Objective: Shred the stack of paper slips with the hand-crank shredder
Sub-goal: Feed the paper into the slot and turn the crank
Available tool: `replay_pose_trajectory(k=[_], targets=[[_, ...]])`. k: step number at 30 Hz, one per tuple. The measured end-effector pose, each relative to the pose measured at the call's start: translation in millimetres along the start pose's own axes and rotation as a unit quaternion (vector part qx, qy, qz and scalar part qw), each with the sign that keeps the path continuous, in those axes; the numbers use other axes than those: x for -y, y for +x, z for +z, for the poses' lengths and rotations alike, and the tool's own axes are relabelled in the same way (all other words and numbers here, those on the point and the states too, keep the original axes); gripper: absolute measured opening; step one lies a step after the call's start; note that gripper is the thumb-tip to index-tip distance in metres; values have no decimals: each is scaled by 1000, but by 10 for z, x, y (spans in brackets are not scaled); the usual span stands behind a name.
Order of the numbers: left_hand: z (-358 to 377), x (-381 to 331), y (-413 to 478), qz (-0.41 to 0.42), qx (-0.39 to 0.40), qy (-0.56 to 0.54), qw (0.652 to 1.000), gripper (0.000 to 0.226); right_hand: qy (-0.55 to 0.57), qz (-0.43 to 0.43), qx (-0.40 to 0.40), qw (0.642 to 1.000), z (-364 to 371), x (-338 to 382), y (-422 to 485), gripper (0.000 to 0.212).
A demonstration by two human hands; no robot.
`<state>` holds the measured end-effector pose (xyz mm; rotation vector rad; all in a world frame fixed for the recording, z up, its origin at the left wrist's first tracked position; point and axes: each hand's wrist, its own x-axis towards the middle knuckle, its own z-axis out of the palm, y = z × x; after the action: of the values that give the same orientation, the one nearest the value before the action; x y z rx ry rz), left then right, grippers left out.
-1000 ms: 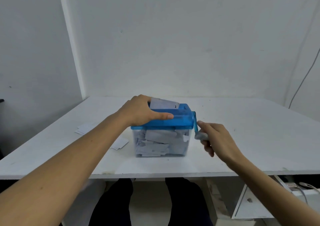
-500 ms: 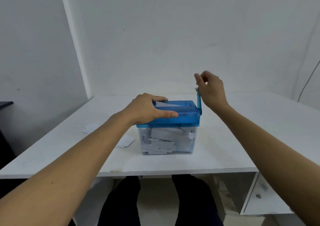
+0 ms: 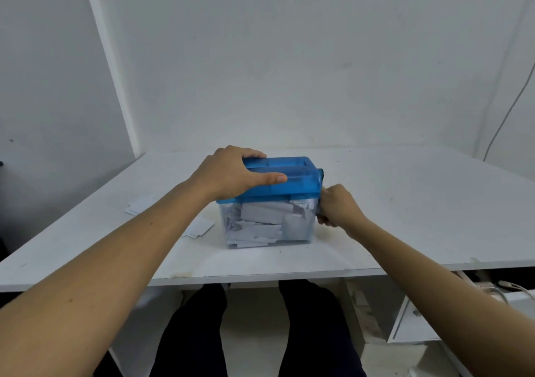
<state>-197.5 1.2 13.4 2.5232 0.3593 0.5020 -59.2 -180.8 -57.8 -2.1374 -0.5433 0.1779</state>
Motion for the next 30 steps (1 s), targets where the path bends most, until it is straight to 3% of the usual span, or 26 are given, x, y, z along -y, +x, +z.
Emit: replay_pose_trajectory(k=[4, 9, 13, 16, 18, 24, 30], targets=[[-15, 12, 8, -9, 7, 2, 1000, 101, 9, -22, 40, 999, -243, 86, -423, 54], [-51, -21, 20, -14, 38, -20, 999, 100, 125, -75, 46, 988, -756, 508, -588, 57], [-45, -18, 23, -15, 42, -16, 999, 99, 183, -97, -19, 978, -694, 661, -274, 48], [-24, -22, 18, -14, 37, -20, 999, 99, 162, -95, -94, 978, -588, 715, 76, 42], [-28, -4, 10, -11, 35, -19, 999, 99, 120, -75, -97, 985, -501, 688, 297, 42], [-20, 13, 11, 0, 37, -21, 999, 94, -45, 24, 68, 996, -223, 334, 576, 25], [-74, 15, 59, 0, 72, 10, 997, 98, 38, -8, -6, 999, -378, 491, 541, 29]])
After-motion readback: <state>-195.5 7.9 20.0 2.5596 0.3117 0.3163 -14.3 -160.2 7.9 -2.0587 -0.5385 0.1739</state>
